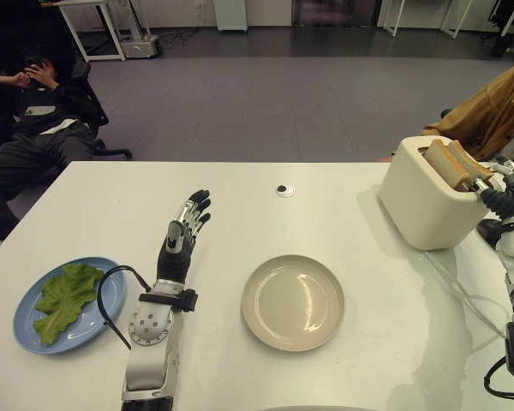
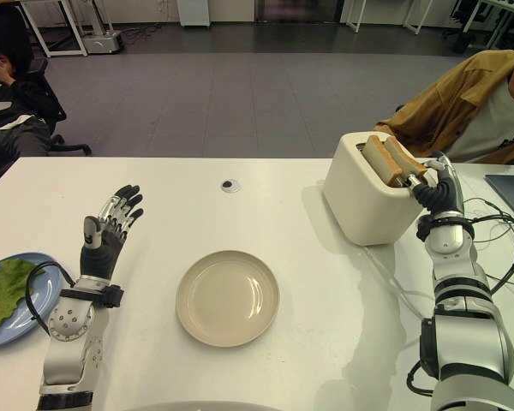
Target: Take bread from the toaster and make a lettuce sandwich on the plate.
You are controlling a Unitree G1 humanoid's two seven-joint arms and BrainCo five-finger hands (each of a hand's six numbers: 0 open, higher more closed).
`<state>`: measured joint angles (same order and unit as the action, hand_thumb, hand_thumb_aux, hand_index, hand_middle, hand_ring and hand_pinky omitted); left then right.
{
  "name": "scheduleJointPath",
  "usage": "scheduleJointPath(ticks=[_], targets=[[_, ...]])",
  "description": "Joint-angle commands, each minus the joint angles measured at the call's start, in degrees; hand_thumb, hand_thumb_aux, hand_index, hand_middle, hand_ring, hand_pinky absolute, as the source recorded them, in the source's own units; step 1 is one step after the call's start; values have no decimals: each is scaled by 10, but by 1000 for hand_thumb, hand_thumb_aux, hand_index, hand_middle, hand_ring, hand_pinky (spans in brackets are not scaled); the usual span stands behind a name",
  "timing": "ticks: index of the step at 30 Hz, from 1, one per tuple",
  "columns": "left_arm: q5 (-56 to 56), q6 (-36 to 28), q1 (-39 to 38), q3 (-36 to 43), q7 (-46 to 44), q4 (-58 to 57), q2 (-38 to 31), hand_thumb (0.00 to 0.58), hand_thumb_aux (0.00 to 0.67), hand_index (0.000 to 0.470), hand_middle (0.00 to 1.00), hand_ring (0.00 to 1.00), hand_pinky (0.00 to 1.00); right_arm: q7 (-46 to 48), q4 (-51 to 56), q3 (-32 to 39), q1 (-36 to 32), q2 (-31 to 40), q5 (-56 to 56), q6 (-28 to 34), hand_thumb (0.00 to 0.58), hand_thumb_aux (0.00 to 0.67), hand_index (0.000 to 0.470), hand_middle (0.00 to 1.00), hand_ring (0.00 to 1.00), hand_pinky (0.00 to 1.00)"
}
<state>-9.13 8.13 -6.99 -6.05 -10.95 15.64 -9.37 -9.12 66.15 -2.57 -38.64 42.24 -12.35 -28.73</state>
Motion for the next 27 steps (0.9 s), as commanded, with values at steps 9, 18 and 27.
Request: scheduleJointPath(ticks=[9, 18, 27], targets=[[-1, 2, -6, -2, 0, 0, 2, 0, 0, 0, 0, 0, 0, -50, -192, -111, 5, 0, 88, -98, 580, 670, 470, 0, 0, 0], [0, 4, -5, 1, 1, 0, 4, 0, 0, 0, 0, 0, 0, 98, -595, -102, 93, -52, 265, 91, 580, 670, 470, 0, 0, 0], [3, 4, -2, 6, 3, -1, 7, 0, 0, 0, 0, 0, 0, 281, -925, 57, 274, -68, 568, 497, 580, 670, 470, 0, 0, 0]])
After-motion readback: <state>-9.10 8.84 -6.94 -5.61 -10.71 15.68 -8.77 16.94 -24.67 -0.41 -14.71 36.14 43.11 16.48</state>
